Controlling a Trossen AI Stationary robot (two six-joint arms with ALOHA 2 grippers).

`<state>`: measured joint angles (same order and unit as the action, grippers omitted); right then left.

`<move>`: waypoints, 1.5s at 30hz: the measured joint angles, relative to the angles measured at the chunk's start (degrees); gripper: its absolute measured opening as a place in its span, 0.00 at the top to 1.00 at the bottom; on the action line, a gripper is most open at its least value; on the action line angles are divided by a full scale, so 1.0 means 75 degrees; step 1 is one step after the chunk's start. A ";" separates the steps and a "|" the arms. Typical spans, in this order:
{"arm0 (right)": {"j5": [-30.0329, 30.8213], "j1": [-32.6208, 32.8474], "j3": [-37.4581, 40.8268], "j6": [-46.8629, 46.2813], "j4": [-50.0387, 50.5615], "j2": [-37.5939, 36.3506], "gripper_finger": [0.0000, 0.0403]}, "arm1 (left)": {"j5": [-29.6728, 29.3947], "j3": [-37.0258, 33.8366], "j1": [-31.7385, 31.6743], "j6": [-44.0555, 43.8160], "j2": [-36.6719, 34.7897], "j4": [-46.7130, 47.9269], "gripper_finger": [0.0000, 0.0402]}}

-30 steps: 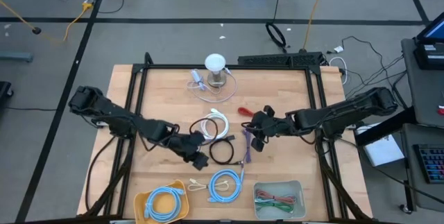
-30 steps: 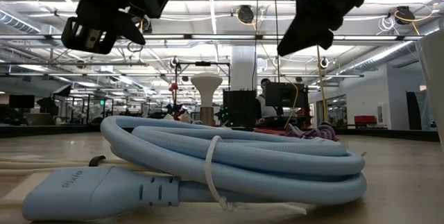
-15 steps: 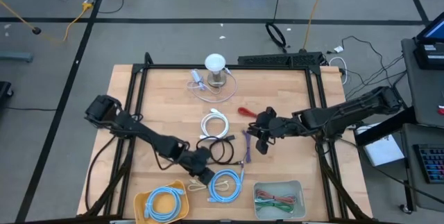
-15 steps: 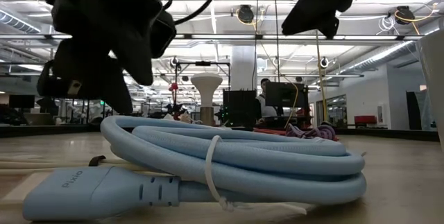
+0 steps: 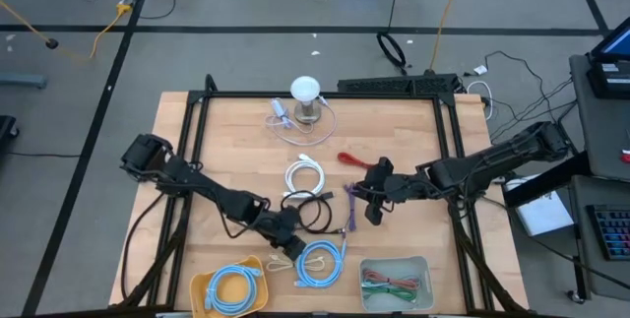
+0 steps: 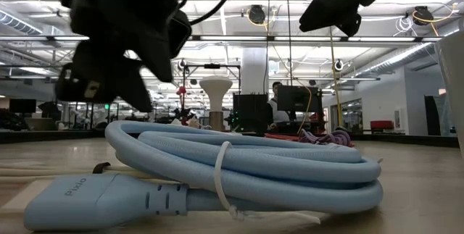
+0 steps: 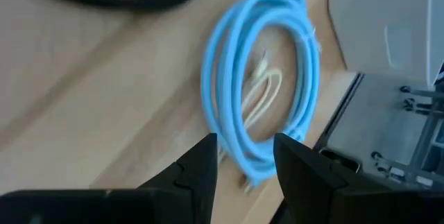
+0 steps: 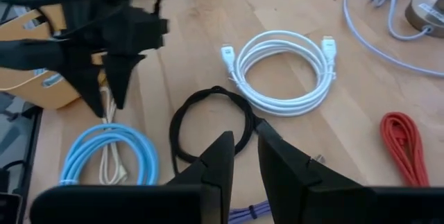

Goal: Pick & Place USB Port
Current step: Put the blue HDMI cable into the orange bin

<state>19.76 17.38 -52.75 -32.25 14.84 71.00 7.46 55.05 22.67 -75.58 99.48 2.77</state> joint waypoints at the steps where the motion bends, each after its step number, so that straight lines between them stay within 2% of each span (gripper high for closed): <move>1: 0.0001 0.0025 0.0000 -0.0009 -0.0001 0.0000 0.85 | -0.0019 0.0000 -0.0043 0.0018 0.0000 -0.0001 0.64; 9: 0.0178 0.0150 0.0000 -0.0137 -0.0001 0.0003 0.85 | 0.0011 0.0000 -0.0284 0.0418 0.0000 -0.0020 0.64; 12: 0.0182 0.0150 0.0000 -0.0210 -0.0004 0.0003 0.85 | 0.0189 0.0000 -0.0285 0.0434 0.0176 -0.0475 0.64; 17: 0.0179 0.0150 0.0000 -0.0213 -0.0007 0.0003 0.85 | 0.0750 0.0320 -0.0194 0.0274 0.1040 -0.1181 0.64; 20: 0.0179 0.0150 0.0000 -0.0215 -0.0029 0.0007 0.85 | 0.1012 0.0956 -0.0099 0.0406 0.1653 -0.1195 0.64; 24: 0.0168 0.0164 0.0000 -0.0229 -0.0055 0.0006 0.85 | 0.1084 0.1815 -0.0017 0.0763 0.2175 -0.0737 0.64; 28: 0.0172 0.0232 0.0000 -0.0326 -0.0039 0.0006 0.85 | 0.0887 0.2225 -0.0054 0.1238 0.2188 0.0193 0.64; 33: 0.0177 0.0258 0.0000 -0.0361 -0.0039 0.0006 0.85 | 0.0535 0.2232 -0.0128 0.1967 0.1731 0.1193 0.64; 38: 0.0196 0.0258 0.0000 -0.0406 -0.0054 0.0006 0.85 | -0.0269 0.2232 -0.0104 0.3133 0.1108 0.2541 0.64; 42: 0.0262 0.0258 0.0000 -0.0415 -0.0057 0.0006 0.85 | -0.0192 0.2232 -0.0104 0.3489 0.0962 0.2936 0.64; 45: 0.0387 0.0255 0.0000 -0.0475 -0.0057 0.0006 0.85 | -0.0036 0.2232 -0.0014 0.3524 0.0969 0.2759 0.64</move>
<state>22.66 19.29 -52.75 -35.82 14.41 71.05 7.19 71.79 22.56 -49.15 106.75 23.46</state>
